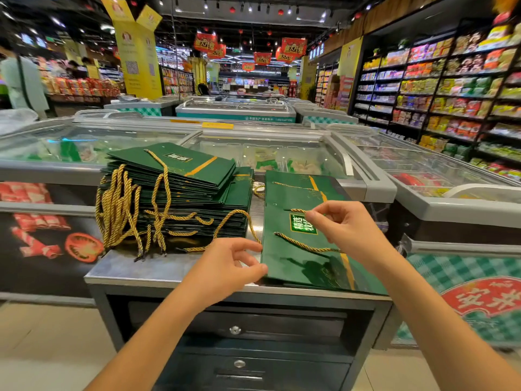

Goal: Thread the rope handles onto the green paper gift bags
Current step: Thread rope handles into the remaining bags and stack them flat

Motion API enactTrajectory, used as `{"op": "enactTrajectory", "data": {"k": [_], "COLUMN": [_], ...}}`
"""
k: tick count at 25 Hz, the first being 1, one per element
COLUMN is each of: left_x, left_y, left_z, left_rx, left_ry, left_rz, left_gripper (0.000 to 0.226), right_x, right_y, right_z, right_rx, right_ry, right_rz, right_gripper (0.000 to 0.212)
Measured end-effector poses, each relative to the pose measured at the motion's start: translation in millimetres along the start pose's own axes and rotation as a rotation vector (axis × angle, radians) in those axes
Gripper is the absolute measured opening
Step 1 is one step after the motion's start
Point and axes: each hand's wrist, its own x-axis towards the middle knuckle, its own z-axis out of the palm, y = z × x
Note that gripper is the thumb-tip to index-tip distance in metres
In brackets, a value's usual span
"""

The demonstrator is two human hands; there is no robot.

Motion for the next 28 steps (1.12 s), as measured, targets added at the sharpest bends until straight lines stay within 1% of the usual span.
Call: {"op": "enactTrajectory", "data": {"k": [3,5,7,10,12,15,19,21,22,24,26,28], "left_x": [-8,-8,-4,13,28,45,53,52,51,47,44,43], "left_y": [1,3,8,15,20,22,16,11,10,7,5,2], "left_z": [-2,-3,-4,-2,0,9,21,23,24,24,25,26], "left_rx": [0.113,0.165,0.219,0.328,0.370,0.391,0.345,0.279,0.226,0.145,0.127,0.115], "left_ry": [-0.041,-0.055,-0.025,0.073,0.104,0.097,0.142,0.163,0.172,0.199,0.221,0.239], "left_rz": [0.017,0.016,0.036,0.100,0.103,0.064,0.005,-0.021,-0.030,-0.022,0.003,0.010], "left_gripper": [0.039,0.036,0.031,0.029,0.032,0.038,0.035,0.046,0.048,0.040,0.027,0.023], "right_x": [16,23,21,12,6,-3,-6,-2,0,7,16,25], "right_y": [8,12,17,26,24,17,13,11,10,8,7,9], "right_z": [10,17,23,25,22,15,7,8,9,13,18,24], "right_rx": [-0.023,-0.050,-0.083,-0.125,-0.083,0.044,0.155,0.197,0.205,0.196,0.182,0.176], "right_ry": [0.004,-0.001,-0.033,-0.072,-0.103,-0.162,-0.217,-0.209,-0.203,-0.195,-0.179,-0.155], "right_rz": [0.064,0.082,0.079,0.087,0.111,0.183,0.250,0.257,0.243,0.195,0.153,0.130], "right_gripper": [0.022,0.019,0.016,0.015,0.015,0.013,0.015,0.018,0.017,0.012,0.014,0.015]}}
